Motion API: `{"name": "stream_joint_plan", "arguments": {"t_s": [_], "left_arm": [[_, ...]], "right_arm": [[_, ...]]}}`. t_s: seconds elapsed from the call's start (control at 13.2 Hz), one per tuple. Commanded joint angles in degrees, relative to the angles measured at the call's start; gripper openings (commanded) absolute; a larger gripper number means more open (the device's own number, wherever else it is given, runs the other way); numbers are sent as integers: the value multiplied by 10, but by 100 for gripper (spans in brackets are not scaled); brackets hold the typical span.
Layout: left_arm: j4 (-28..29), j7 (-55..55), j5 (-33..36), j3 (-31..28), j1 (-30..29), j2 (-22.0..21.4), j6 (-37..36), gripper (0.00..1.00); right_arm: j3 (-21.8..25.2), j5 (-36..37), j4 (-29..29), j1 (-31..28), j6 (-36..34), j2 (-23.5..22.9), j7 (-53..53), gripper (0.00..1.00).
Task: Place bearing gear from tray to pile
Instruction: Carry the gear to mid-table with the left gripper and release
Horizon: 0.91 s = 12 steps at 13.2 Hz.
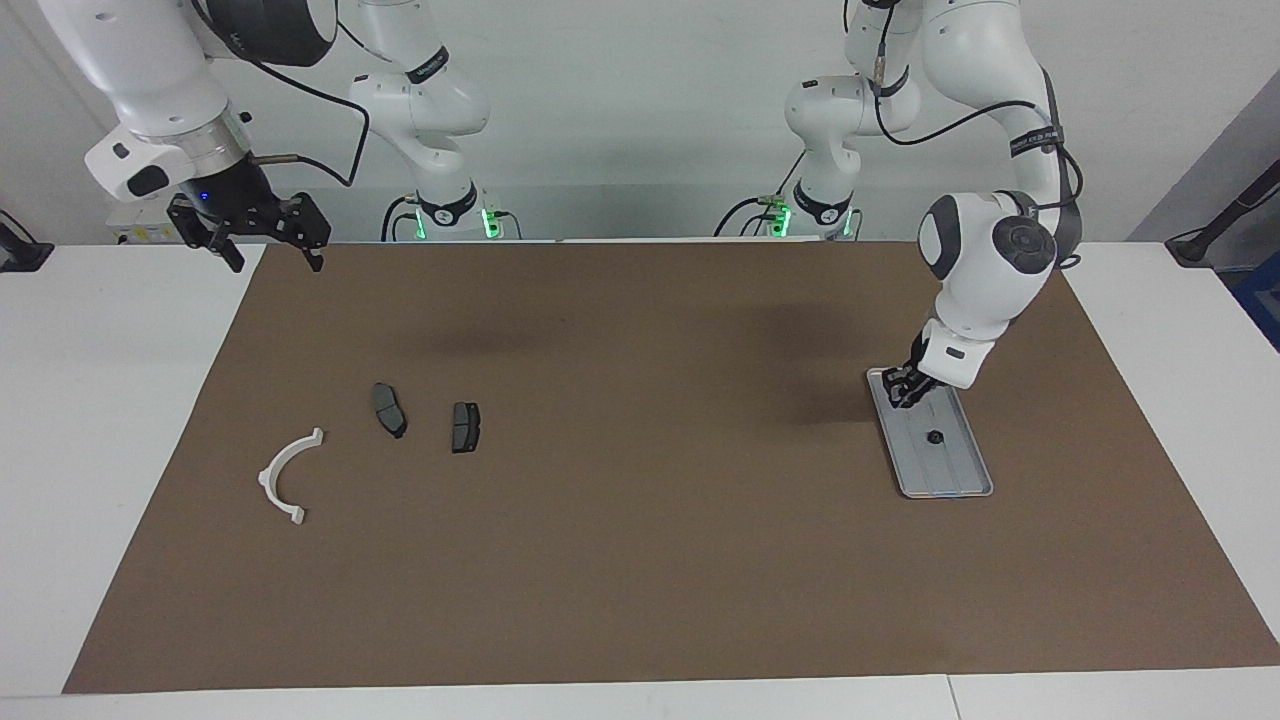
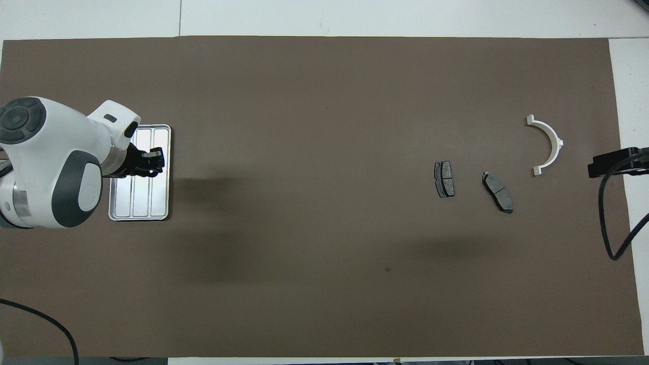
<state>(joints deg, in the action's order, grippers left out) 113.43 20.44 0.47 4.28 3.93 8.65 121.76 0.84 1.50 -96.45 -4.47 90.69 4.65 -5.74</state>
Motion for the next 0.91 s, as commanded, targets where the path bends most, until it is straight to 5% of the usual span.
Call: {"name": "stream_joint_plan", "arguments": {"t_s": [0.0, 0.3, 0.68, 0.83], "left_arm": [[-65, 106, 5, -5, 71, 34, -29, 3], [-116, 204, -13, -6, 171, 59, -33, 2], [-312, 346, -17, -11, 281, 217, -85, 2], [-316, 352, -13, -12, 301, 227, -80, 2]], "right_arm": [[-4, -4, -19, -17, 26, 15, -25, 100], [-3, -5, -20, -19, 28, 15, -17, 100], [-3, -4, -19, -19, 28, 14, -10, 100], [-3, -4, -19, -19, 28, 14, -6, 100]]}}
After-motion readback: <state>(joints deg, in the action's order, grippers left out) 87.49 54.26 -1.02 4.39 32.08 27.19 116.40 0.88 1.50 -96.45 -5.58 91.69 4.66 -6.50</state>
